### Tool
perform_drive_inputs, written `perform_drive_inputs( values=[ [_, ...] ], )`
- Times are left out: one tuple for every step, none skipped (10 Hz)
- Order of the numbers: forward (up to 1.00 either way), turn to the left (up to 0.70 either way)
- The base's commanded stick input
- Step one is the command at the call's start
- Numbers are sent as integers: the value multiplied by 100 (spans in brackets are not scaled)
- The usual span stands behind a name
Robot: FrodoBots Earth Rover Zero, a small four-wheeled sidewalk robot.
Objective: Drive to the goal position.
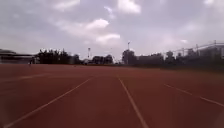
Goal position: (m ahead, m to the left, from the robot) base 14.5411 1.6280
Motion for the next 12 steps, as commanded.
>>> perform_drive_inputs(
  values=[
    [45, 0],
    [45, 0],
    [45, 0],
    [45, 0],
    [45, 0],
    [45, 0],
    [45, 0],
    [45, 0],
    [45, 0],
    [45, 0],
    [45, 0],
    [45, 0]
  ],
)
